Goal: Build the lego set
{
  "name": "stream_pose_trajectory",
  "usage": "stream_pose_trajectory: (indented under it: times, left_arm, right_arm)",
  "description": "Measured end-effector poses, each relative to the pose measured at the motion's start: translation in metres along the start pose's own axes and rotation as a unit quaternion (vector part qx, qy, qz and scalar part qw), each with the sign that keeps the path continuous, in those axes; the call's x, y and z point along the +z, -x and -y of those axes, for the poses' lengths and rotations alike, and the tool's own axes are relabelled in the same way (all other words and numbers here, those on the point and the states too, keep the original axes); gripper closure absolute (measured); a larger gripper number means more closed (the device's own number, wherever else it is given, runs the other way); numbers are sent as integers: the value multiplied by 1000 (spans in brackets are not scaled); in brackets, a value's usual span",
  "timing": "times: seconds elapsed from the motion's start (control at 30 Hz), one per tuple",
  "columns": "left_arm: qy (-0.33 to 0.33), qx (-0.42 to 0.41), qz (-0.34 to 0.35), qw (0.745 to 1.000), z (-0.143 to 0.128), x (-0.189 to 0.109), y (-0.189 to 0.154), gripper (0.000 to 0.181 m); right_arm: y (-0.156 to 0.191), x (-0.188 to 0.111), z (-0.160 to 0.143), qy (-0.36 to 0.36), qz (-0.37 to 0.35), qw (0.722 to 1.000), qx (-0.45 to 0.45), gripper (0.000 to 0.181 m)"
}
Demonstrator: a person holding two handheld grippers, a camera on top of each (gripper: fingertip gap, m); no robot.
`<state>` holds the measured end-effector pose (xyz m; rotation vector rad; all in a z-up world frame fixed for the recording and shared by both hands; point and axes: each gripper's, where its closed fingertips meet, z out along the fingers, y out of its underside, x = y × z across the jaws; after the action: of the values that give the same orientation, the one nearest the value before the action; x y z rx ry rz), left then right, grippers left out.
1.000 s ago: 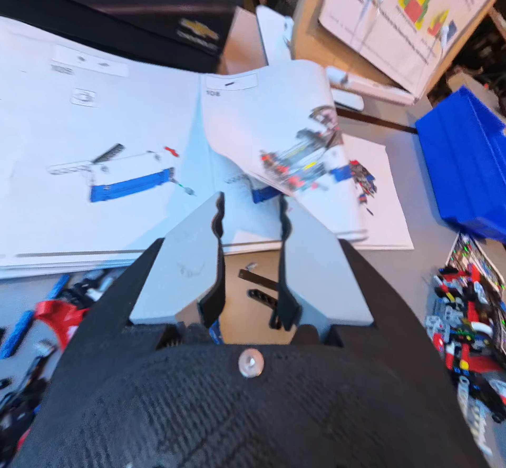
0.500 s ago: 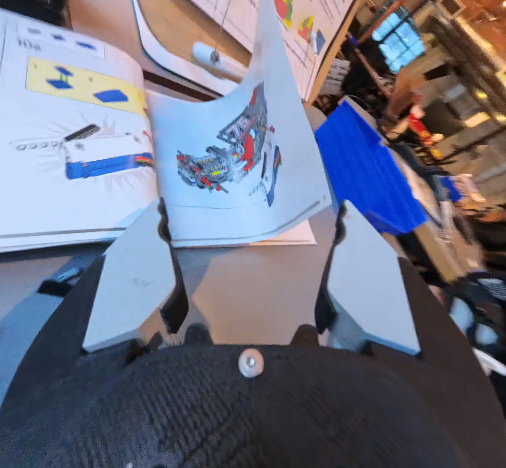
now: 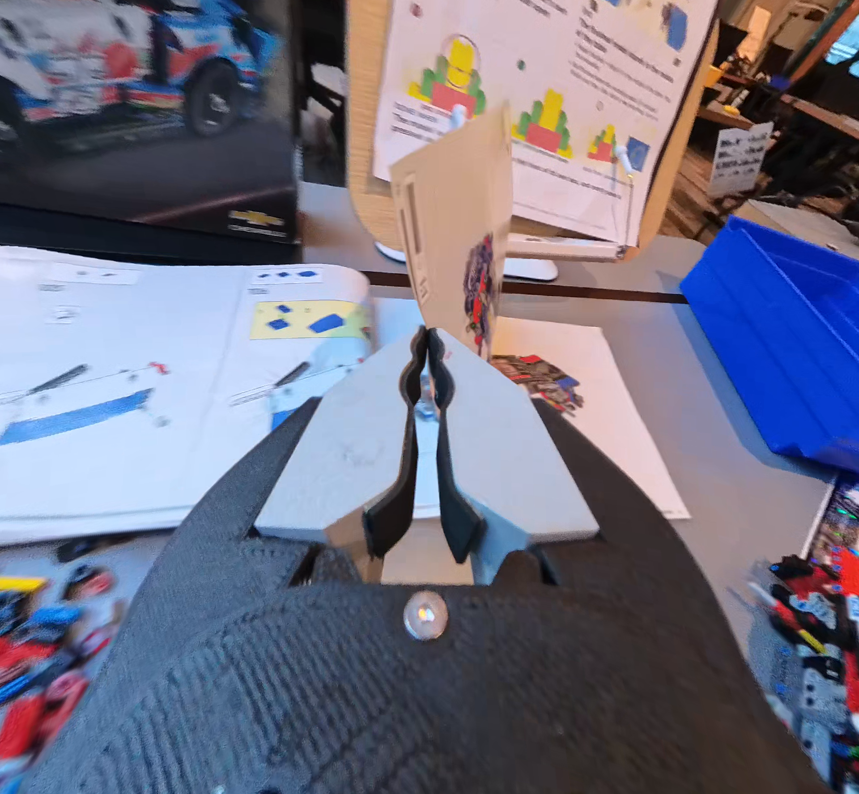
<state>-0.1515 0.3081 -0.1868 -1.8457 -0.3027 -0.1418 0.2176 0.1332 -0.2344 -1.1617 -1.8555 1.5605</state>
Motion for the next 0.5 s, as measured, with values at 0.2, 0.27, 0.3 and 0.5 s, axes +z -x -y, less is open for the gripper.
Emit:
stream_pose_trajectory:
  times: [0.2,0.27,0.3,0.5]
  left_arm:
    - [-6,-6,26,1000,-1,-23,44,181]
    - [-12,-3,28,1000,3,-27,51,181]
    - [-17,0,23,1000,6,-29,52,181]
    - [-20,42,10,999,13,-35,53,181]
  right_arm:
    - [3,6,-5,14,4,1000,-7,175]
    - [2,6,-6,19,1,1000,-11,175]
    - [2,6,-7,20,-1,1000,-10,175]
    - [0,7,-8,19,1,1000,-3,175]
